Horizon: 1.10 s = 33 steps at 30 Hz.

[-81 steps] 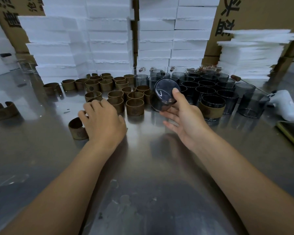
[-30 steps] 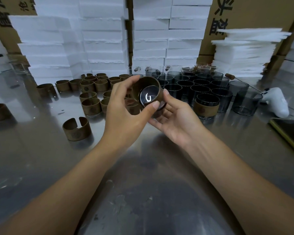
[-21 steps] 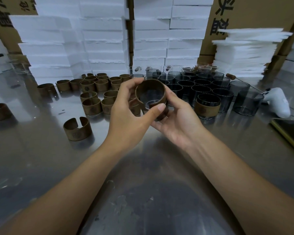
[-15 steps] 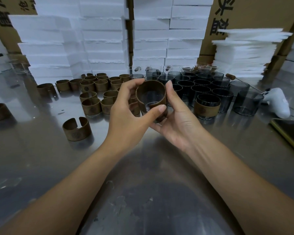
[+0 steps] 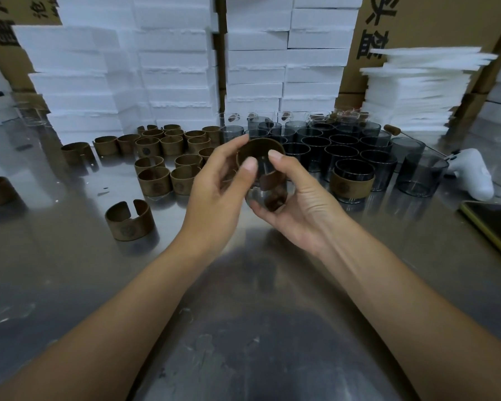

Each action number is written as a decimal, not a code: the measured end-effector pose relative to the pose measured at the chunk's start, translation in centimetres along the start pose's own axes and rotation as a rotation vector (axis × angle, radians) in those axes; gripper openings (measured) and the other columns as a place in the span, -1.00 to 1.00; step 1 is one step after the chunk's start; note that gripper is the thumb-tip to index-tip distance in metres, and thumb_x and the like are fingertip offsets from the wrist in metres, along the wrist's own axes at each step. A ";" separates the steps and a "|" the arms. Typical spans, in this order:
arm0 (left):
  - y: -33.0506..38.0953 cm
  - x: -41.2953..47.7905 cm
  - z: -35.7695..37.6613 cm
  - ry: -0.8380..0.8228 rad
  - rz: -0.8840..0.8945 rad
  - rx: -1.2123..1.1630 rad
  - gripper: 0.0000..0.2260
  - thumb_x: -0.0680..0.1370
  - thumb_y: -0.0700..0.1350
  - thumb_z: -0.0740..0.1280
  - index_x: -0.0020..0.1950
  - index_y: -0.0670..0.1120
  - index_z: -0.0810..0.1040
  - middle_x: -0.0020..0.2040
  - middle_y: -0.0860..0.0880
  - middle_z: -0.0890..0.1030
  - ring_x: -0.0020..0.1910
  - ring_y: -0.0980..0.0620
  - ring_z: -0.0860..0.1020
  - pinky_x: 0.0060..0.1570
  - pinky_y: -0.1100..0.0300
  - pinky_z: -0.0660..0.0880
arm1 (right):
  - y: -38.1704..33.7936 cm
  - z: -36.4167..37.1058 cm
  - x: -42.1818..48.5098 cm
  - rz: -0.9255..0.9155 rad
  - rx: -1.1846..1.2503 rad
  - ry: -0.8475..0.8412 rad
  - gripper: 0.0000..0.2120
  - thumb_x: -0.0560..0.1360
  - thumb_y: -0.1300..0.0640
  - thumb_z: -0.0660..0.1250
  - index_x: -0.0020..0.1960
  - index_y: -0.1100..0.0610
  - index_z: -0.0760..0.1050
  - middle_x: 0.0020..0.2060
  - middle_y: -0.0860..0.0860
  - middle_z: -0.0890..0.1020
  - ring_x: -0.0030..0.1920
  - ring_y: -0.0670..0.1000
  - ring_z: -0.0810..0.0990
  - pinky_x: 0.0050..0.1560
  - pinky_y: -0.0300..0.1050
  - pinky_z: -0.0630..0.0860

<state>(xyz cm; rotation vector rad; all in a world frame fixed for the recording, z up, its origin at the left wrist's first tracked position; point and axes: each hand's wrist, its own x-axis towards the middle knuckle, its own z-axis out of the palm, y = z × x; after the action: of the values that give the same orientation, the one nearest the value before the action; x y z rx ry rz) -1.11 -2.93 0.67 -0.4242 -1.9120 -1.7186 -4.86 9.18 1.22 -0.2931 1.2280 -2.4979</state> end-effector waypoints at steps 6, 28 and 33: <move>-0.2 0.4 -0.3 0.083 -0.183 -0.173 -0.62 0.52 -0.18 0.37 0.33 -0.02 0.45 0.18 0.06 0.59 0.24 0.10 0.53 0.30 0.09 0.44 | 0.0 -0.1 0.1 -0.007 0.000 0.014 -0.91 0.27 0.12 0.45 -0.23 0.00 0.63 -0.29 -0.01 0.69 -0.04 0.05 0.64 -0.17 -0.08 0.61; -1.5 0.4 -0.3 -0.123 -0.316 -0.322 -0.81 0.49 0.01 0.25 -0.07 0.13 0.67 -0.09 0.02 0.71 -0.04 0.07 0.67 -0.17 0.25 0.58 | 0.0 -0.9 0.2 0.002 -0.060 -0.044 -0.81 0.45 0.12 0.37 0.05 0.07 0.60 0.07 0.17 0.64 0.00 0.09 0.68 -0.11 -0.08 0.61; -1.6 0.5 -0.4 -0.115 -0.310 -0.298 -0.79 0.51 0.02 0.22 -0.01 0.09 0.65 -0.11 0.04 0.70 -0.05 0.10 0.67 -0.16 0.26 0.58 | 0.0 -1.0 0.1 -0.001 -0.077 -0.028 -0.78 0.45 0.11 0.36 0.09 0.07 0.59 0.10 0.19 0.63 0.04 0.12 0.67 -0.11 -0.07 0.62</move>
<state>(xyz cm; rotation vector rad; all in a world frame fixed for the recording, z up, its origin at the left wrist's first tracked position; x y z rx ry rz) -2.29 -3.55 -0.33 -0.3546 -1.8814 -2.2403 -5.31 9.89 0.60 -0.3472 1.3150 -2.4424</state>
